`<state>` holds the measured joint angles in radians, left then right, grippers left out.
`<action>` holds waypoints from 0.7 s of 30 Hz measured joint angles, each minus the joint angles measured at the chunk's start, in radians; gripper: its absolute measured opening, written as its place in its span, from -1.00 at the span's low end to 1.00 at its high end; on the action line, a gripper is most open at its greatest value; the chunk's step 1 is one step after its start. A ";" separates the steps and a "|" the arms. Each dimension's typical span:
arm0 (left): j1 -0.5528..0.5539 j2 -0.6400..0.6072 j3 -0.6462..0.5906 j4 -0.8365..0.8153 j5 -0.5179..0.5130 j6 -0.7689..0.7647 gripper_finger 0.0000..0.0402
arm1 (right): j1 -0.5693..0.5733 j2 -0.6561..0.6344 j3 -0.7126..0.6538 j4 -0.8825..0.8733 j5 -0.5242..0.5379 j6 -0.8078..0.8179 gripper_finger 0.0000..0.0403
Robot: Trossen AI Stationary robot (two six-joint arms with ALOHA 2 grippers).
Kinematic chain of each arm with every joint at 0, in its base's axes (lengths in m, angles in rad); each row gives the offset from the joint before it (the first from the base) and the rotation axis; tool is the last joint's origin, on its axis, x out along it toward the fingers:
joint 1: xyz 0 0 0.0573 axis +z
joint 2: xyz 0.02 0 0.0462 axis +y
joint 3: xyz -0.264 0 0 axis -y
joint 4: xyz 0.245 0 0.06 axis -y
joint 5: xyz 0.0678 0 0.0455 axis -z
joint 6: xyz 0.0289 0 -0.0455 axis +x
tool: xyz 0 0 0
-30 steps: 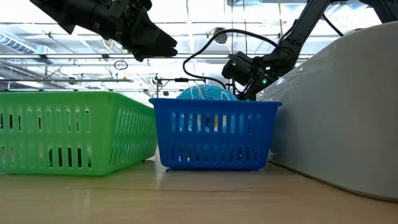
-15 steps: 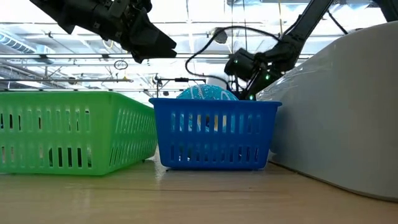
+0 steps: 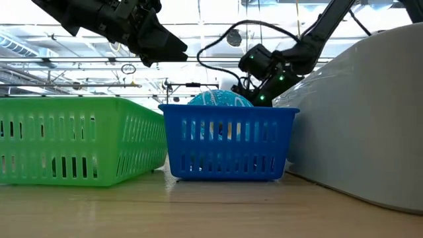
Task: Pick & Place Food Item
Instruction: Put the dark blue food coloring bottle into the green bin
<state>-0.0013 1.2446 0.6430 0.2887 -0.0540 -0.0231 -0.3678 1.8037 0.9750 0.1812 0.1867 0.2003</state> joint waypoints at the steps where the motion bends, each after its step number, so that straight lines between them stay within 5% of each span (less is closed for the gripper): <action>1: 0.000 0.000 0.000 0.000 0.000 0.000 -0.03 | -0.003 0.010 -0.001 0.017 0.000 0.000 0.25; 10: 0.000 0.000 0.000 0.000 0.000 -0.006 -0.03 | -0.040 0.106 0.001 0.041 -0.005 0.010 0.15; 21: 0.000 0.000 0.000 0.000 0.001 -0.013 -0.03 | -0.044 0.127 0.003 0.061 -0.011 -0.026 -0.41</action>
<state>-0.0013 1.2446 0.6430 0.2890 -0.0528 -0.0357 -0.4122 1.9305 0.9779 0.2417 0.1761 0.1743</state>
